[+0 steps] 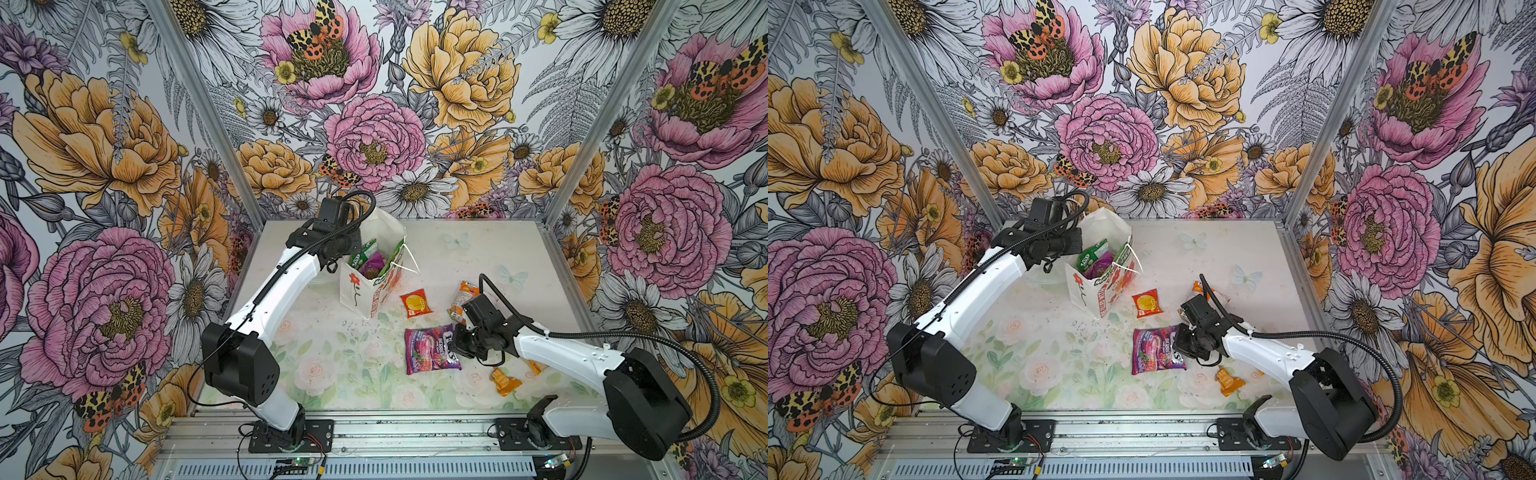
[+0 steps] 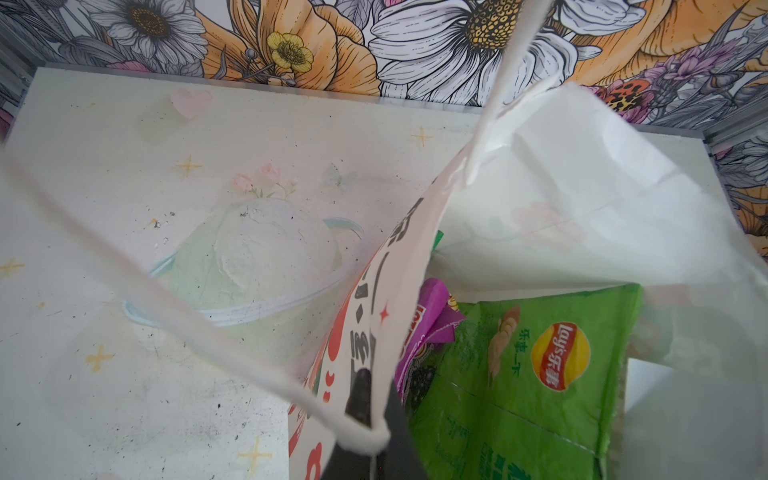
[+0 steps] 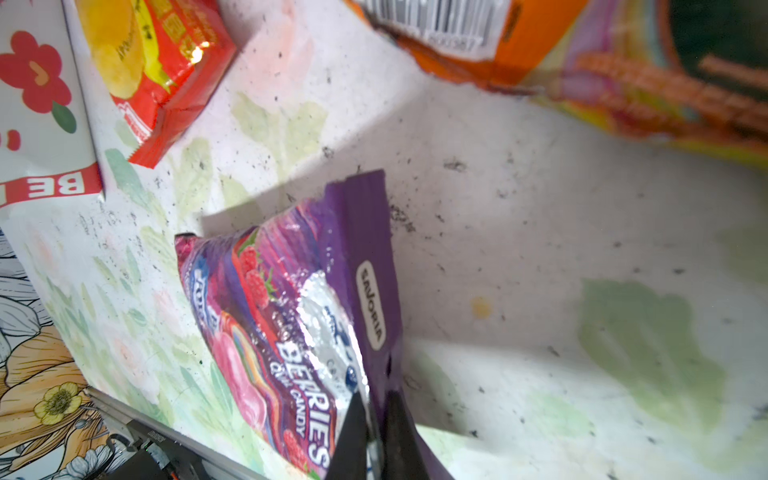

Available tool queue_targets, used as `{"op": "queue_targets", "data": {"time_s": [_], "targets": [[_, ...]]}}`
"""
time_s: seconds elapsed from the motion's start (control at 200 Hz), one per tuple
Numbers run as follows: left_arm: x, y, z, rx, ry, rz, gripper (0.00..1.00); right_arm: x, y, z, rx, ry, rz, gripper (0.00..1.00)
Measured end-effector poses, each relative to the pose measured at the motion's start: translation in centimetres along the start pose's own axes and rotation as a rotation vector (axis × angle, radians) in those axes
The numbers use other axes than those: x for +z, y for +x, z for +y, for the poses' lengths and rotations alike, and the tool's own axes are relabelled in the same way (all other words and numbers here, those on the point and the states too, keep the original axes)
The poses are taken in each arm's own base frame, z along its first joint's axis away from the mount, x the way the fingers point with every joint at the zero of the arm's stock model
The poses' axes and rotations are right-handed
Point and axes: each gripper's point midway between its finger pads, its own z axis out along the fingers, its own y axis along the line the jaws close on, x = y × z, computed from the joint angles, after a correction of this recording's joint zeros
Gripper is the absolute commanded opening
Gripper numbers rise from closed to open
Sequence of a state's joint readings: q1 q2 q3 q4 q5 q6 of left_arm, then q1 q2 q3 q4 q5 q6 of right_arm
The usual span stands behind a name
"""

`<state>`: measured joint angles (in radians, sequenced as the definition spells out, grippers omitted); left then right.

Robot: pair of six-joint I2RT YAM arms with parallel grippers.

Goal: Place the snacks into the paper bag
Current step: 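Lower the right gripper onto the purple Berries bag and close on it, then lift the purple Berries bag with the right gripper toward the paper bag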

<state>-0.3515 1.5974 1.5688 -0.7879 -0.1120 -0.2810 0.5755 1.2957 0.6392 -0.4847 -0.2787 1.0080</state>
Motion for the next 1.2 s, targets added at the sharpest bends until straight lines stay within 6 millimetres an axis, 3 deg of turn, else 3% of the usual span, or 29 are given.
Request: {"op": "queue_targets", "data": {"time_s": [0.15, 0.445, 0.846, 1.196], "targets": [[0.0, 0.0, 0.0, 0.000, 0.000, 0.000, 0.00, -0.8, 0.1, 0.3, 0.050, -0.039, -0.027, 0.00], [0.0, 0.0, 0.0, 0.000, 0.000, -0.001, 0.00, -6.0, -1.7, 4.9, 0.106, -0.292, -0.195, 0.00], [0.0, -0.1, 0.0, 0.000, 0.000, -0.001, 0.00, -9.8, -3.3, 7.6, 0.139, -0.424, -0.309, 0.00], [0.0, -0.1, 0.0, 0.000, 0.000, -0.001, 0.00, -16.2, -5.8, 11.8, 0.109, -0.547, -0.463, 0.00]]}}
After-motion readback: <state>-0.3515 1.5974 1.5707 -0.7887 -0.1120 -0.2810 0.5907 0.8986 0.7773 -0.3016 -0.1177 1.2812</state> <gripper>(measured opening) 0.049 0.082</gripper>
